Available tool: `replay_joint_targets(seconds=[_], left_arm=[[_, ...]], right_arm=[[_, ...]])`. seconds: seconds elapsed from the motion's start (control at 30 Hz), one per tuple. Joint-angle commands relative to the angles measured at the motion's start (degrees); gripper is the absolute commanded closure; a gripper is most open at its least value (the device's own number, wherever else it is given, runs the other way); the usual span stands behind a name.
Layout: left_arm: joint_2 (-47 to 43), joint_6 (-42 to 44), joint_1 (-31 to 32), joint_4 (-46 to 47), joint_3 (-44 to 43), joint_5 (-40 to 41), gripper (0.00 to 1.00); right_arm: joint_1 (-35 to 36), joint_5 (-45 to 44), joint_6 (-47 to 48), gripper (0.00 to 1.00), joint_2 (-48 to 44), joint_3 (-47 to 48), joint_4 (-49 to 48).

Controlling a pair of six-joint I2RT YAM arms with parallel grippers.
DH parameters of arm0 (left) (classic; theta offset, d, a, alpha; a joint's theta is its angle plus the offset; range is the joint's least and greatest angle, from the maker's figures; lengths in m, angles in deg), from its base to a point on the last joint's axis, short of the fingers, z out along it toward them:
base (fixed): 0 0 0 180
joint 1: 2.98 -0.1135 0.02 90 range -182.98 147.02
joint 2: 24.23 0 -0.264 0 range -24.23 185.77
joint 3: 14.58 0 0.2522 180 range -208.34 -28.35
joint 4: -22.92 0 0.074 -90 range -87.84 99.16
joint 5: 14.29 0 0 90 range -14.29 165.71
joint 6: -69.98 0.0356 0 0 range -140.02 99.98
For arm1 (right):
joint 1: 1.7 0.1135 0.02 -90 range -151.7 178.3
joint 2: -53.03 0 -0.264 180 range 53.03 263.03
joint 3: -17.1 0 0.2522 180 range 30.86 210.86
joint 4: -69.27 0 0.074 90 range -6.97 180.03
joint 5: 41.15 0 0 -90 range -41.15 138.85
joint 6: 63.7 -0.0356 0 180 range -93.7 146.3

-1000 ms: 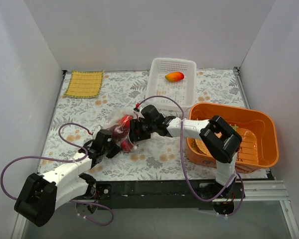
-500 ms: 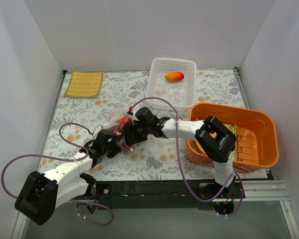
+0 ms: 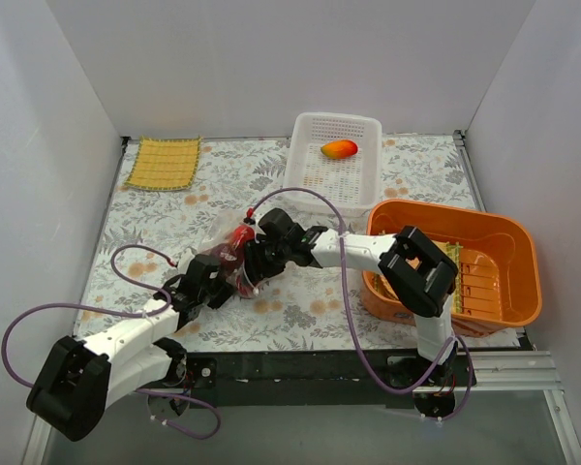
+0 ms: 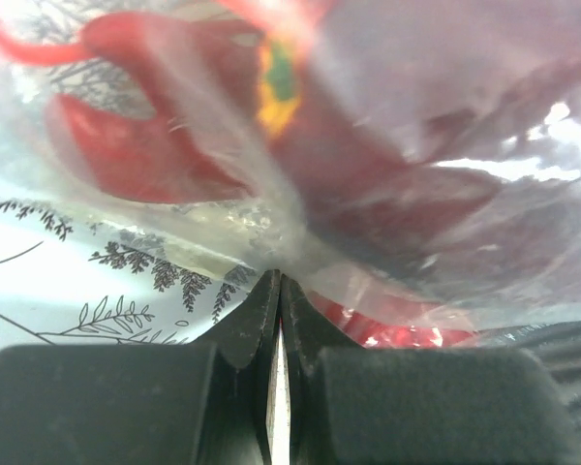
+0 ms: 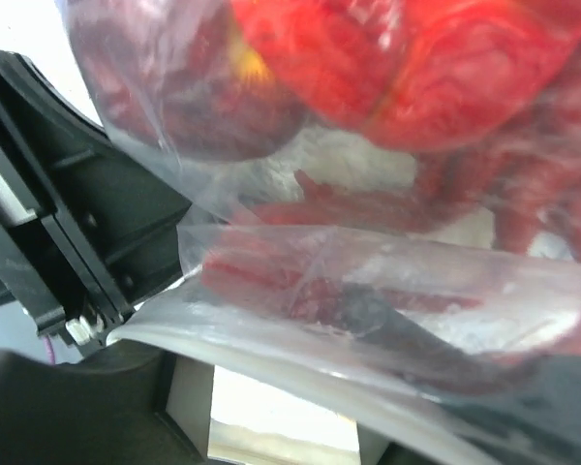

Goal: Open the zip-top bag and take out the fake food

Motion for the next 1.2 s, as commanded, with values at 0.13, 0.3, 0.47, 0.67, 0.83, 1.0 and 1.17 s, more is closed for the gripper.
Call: replay_joint_targets(seconds=[0.13,0.3,0.47,0.67,0.83,1.0,1.17], left_arm=[[-1.51,-5.31,0.25,-3.15,2.29,4.49,1.00],[-2.22,-5.66,0.25,-3.77,2.38,4.93,1.00],[-3.09,-5.40,0.25,-3.94,1.60,3.80,1.00],[-11.08,-0.13,0.25,-5.70,-2.27,3.52,1.00],[-8.66,2.69,0.25,-4.39,-7.72,5.90,0.87],[2.08,4.18,0.25,0.88,-9.83,5.90,0.89],[5.95,3.40,0.25,6.86,-7.38,6.95,0.95]], right_arm=[[-0.96,-6.01,1.41,0.72,-7.41,-2.24,5.00],[-2.02,-9.17,1.58,0.72,-10.31,-3.29,5.88],[-2.90,-8.57,2.72,0.68,-10.58,-3.12,6.23],[-2.81,-3.30,5.45,0.60,-6.55,-0.48,6.94],[-2.81,-0.74,6.07,0.49,-4.52,-0.13,5.70],[-2.81,-0.83,6.51,0.38,-3.99,0.66,6.49],[-2.37,-0.56,7.38,0.30,-4.78,-0.13,5.62]])
